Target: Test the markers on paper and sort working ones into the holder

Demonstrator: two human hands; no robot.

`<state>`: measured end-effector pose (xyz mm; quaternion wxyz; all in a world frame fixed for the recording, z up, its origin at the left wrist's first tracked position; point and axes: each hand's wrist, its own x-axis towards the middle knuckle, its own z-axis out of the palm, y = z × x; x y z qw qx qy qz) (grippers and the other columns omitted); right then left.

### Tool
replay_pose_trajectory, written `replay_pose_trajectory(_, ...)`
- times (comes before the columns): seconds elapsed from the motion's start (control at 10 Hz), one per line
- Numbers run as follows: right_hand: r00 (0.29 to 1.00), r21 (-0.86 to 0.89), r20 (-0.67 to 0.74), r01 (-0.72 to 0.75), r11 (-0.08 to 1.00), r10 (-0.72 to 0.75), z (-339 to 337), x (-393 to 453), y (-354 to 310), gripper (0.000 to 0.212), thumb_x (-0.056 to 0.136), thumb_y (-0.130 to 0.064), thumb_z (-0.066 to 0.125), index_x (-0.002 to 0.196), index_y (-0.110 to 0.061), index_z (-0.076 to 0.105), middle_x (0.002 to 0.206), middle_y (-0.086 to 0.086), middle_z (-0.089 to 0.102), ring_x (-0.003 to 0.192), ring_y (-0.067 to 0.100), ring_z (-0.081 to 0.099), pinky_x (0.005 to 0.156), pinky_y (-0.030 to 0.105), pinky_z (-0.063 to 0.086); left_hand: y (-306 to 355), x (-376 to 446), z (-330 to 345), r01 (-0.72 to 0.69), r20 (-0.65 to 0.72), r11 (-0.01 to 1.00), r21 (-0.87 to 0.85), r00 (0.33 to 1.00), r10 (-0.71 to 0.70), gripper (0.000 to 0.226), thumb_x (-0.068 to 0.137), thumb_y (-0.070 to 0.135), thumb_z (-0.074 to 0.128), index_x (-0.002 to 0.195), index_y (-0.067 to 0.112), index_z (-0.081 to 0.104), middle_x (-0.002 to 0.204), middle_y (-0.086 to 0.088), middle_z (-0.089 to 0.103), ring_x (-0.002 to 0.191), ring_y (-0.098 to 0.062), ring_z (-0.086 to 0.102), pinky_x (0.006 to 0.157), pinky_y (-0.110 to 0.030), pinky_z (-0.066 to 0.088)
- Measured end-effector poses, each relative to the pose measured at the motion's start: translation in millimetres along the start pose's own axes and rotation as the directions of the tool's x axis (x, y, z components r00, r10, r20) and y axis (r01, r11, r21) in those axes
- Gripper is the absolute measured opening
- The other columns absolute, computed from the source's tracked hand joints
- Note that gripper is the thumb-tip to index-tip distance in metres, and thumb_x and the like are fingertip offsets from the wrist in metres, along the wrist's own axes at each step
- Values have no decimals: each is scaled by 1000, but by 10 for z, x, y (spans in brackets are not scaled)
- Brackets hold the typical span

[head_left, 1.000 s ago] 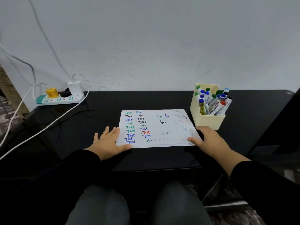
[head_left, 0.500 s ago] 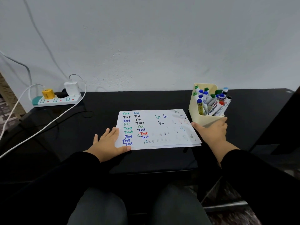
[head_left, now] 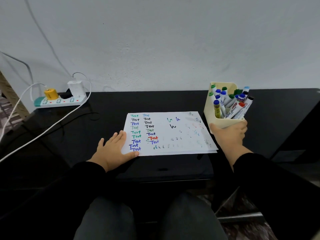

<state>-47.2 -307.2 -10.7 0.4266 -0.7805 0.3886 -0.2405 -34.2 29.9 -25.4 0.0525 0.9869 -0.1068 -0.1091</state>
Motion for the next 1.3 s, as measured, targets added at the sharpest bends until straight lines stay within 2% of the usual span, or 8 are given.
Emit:
replay_pose_trajectory(0.4,993,26,66,95,995,-96,-98,65,106,111,66,-36,83,146,-7,12,146,12,27,133,30,35,106,42,37,-7,16,13,6,2,1000,15,1000,-6,95,83,72,30,149,16,-8,158,4,-7,145,-14,-5,116,-46,-4)
replay_pose_trajectory(0.8,991,13,76,105,994,-106,-132,38,119,111,67,-38,83,147,-7,12,149,11,25,136,29,33,108,42,35,6,4,-9,15,16,1000,23,1000,-15,94,84,71,30,149,16,-8,158,4,-8,145,-13,-5,117,-45,-3)
replay_pose_trajectory(1.1,988,-42,143,69,997,-63,-201,-27,83,113,74,-39,77,150,-6,0,153,15,19,138,32,29,109,45,31,30,-55,-16,18,16,1000,18,1000,-18,93,85,70,30,149,15,-9,158,3,-10,145,-15,-6,116,-46,-4)
replay_pose_trajectory(1.2,984,-54,174,43,998,-33,-238,-70,61,111,75,-40,76,150,-3,3,152,17,22,137,34,31,107,46,33,33,-43,-26,39,16,999,-30,999,-38,93,86,69,30,149,14,-9,158,0,-10,145,-17,-7,117,-45,-2)
replay_pose_trajectory(1.3,975,-21,216,-58,998,62,-387,-204,-11,101,80,-39,72,149,-4,8,151,15,27,134,33,36,102,44,38,43,-213,-24,66,-64,974,-216,995,-81,87,89,65,31,150,13,-4,158,-1,-6,145,-17,-5,118,-43,3)
